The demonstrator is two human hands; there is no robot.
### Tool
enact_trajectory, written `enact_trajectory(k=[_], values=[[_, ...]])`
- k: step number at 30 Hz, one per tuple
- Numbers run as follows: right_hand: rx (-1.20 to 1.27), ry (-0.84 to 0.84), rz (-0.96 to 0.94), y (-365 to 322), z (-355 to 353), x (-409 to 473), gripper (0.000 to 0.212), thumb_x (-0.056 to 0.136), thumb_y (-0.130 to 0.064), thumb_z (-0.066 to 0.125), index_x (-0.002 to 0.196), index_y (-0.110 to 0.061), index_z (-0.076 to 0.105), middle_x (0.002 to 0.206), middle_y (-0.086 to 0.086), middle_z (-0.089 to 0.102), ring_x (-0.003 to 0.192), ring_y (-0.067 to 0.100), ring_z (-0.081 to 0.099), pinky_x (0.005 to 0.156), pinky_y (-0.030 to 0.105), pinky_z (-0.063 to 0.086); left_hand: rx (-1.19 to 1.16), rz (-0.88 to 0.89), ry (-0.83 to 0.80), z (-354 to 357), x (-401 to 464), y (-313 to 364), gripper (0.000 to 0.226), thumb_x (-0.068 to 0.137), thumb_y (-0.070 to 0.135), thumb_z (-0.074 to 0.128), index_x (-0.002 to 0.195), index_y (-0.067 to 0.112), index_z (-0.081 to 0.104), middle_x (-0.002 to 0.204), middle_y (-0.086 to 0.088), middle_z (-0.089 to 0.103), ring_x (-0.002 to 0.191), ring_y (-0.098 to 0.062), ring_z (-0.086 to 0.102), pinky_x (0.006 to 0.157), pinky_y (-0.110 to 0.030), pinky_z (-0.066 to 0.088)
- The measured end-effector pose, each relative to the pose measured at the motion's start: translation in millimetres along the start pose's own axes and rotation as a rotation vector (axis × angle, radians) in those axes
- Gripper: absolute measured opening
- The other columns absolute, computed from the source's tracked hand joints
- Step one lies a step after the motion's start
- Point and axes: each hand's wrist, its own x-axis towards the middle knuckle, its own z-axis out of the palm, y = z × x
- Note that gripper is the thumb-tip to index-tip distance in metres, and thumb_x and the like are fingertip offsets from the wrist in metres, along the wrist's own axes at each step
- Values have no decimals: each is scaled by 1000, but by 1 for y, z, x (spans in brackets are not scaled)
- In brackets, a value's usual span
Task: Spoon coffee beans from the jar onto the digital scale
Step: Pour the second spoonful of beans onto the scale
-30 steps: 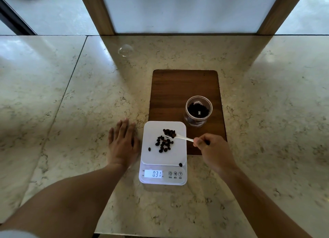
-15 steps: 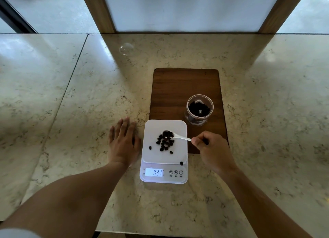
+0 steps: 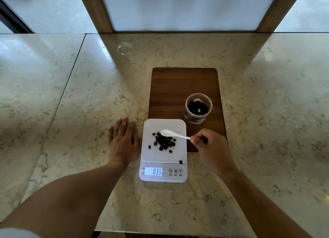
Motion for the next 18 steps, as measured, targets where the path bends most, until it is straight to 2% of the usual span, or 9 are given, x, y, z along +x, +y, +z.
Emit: enact_trajectory(k=[4,7,13,16,18], values=[[7,68,-15,1,1,-3,13,88,-21,68,75,-18,68,67,-12,63,66,3,56,56,18,37,9,2,-9,-1,0,0,60,92,41,29,150,25,33,163,-3,23,152,-17,5,123,-47,3],[102,152,64,9,0,-7,13,88,-21,69,75,-20,70,64,-8,64,64,8,58,53,18,41,9,5,-13,0,0,-1,60,93,42,30,150,25,33,163,-3,23,152,-17,4,123,-46,3],[299,254,369,43,-6,-26,13,89,-25,67,80,-25,76,60,-10,64,54,7,56,50,31,48,22,-3,-24,0,1,-2,60,93,43,29,150,26,31,164,-3,22,152,-17,3,123,-45,0],[231,315,420,56,-7,-37,12,88,-27,68,85,-23,79,69,-5,68,66,18,62,60,40,54,31,-7,-35,0,1,-1,60,94,45,26,151,26,30,164,-2,20,152,-16,2,123,-43,-2],[196,328,422,60,-5,-42,12,88,-27,69,89,-21,79,70,-4,70,67,19,64,64,42,56,25,-11,-38,-1,1,0,60,94,45,26,151,27,30,164,-2,20,152,-16,2,123,-43,-2]])
